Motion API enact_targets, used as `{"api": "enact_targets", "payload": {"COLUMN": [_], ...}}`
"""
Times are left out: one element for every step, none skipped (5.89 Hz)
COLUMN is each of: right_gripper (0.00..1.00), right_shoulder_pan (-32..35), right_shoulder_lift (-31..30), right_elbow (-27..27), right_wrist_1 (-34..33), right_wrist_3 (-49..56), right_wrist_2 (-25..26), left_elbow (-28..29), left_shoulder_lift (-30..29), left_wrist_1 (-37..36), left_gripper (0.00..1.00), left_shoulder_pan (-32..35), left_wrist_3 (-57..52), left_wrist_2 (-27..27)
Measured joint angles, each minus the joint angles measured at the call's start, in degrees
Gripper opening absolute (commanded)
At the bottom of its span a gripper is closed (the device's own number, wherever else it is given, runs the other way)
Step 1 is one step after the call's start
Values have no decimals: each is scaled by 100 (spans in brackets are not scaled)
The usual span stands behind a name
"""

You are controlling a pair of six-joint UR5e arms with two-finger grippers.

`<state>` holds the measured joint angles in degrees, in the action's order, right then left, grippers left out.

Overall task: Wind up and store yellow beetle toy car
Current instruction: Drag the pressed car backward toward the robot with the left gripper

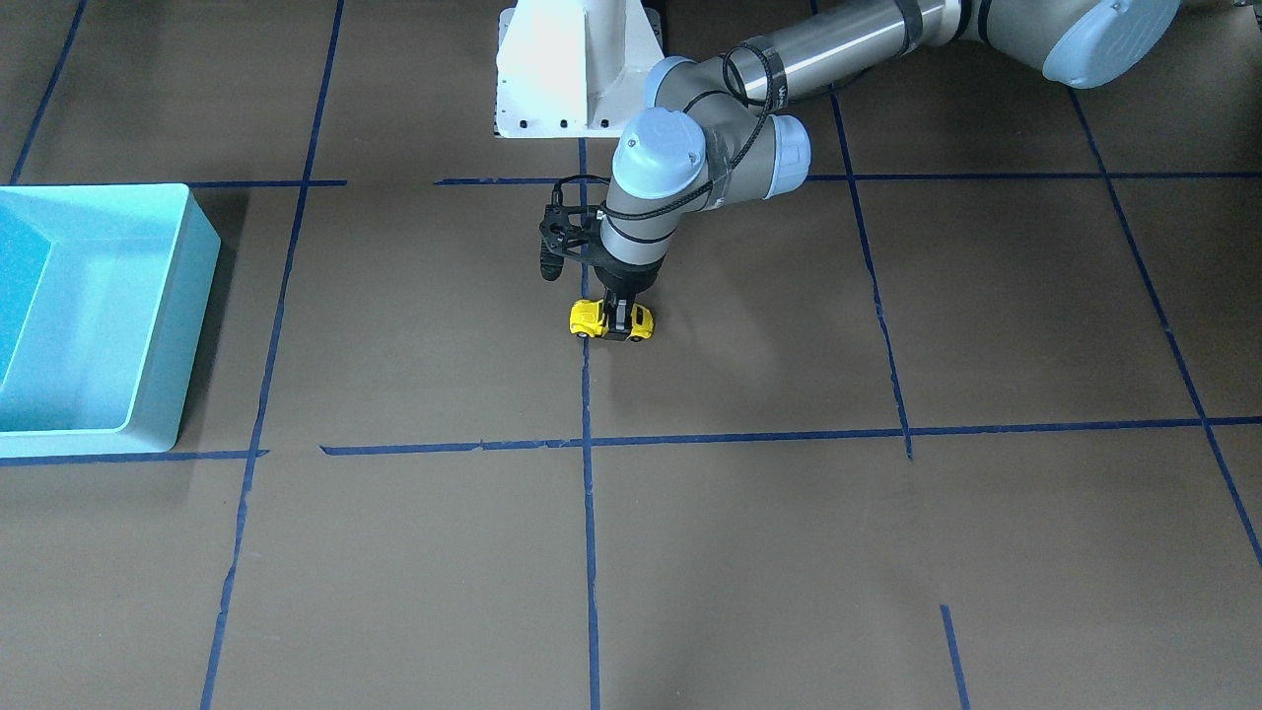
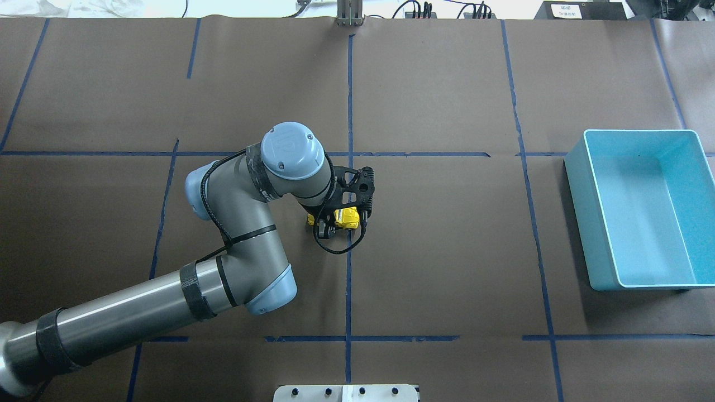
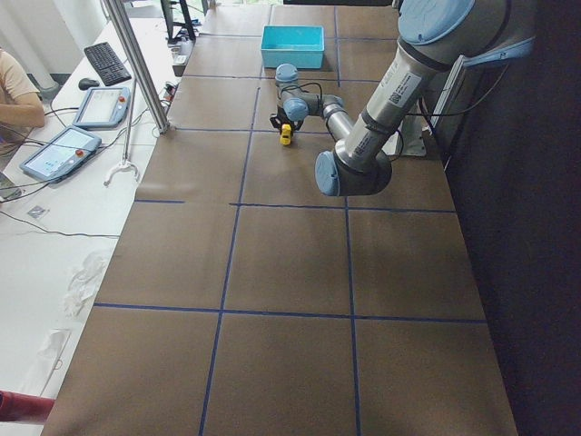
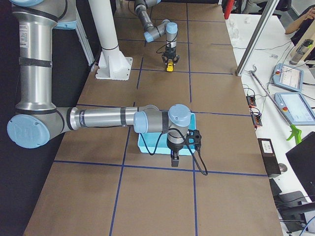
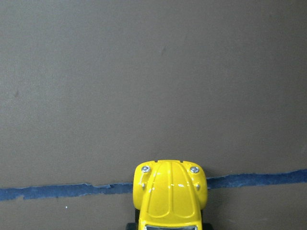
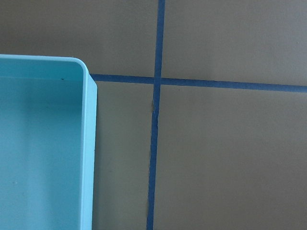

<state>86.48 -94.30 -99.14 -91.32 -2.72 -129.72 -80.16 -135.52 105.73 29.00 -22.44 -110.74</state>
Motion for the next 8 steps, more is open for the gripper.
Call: {"api": "enact_targets", "payload": {"right_gripper": [100, 100, 100, 100, 100, 100, 100, 100], "right_shoulder_pan": [0, 0, 0, 0, 0, 0, 0, 0], "right_shoulder_lift": [0, 0, 0, 0, 0, 0, 0, 2], "right_elbow": [0, 0, -4, -7, -8, -9, -9, -9], "right_wrist_1": [0, 0, 0, 0, 0, 0, 0, 0], "right_wrist_3": [0, 0, 0, 2, 4, 2, 3, 7], "right_wrist_2": [-3, -10, -19, -24, -26, -27, -27, -27], "left_elbow": [0, 0, 0, 8, 20, 30, 33, 32], "left_shoulder_lift": [8, 18, 26, 35, 40, 45, 49, 64], "left_wrist_1": [33, 48, 52, 56, 60, 65, 69, 74], "left_gripper": [36, 36, 36, 36, 36, 36, 36, 36], "left_shoulder_pan": [0, 0, 0, 0, 0, 0, 0, 1], "left_wrist_3": [-10, -56, -106, -123, -127, -129, -132, -136], "left_wrist_2": [3, 7, 8, 9, 9, 9, 9, 9]}}
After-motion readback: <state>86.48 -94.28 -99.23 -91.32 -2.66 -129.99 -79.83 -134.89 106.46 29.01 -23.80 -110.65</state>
